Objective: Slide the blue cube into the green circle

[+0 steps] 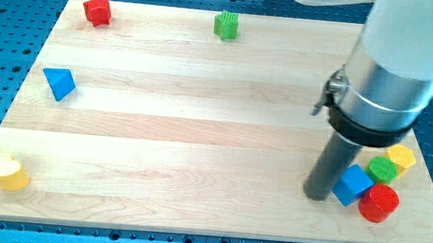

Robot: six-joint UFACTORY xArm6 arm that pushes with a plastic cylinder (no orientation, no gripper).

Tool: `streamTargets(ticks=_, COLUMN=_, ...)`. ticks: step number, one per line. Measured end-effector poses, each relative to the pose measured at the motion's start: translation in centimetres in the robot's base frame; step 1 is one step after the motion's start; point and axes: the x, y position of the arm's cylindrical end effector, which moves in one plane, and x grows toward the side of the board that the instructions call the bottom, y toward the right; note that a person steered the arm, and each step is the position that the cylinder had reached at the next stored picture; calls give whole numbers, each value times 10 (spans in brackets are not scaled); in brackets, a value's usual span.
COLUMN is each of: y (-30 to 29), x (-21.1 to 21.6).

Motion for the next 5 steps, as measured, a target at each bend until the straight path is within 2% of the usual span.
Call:
streamTargets(ticks=1, y=-57, x=-57)
streamTargets(ticks=2, y=28, x=-147)
streamTargets(ticks=3, y=155, x=-132)
streamTargets(ticks=4, y=168, x=-71)
streamTargets(ticks=5, y=138, x=-47)
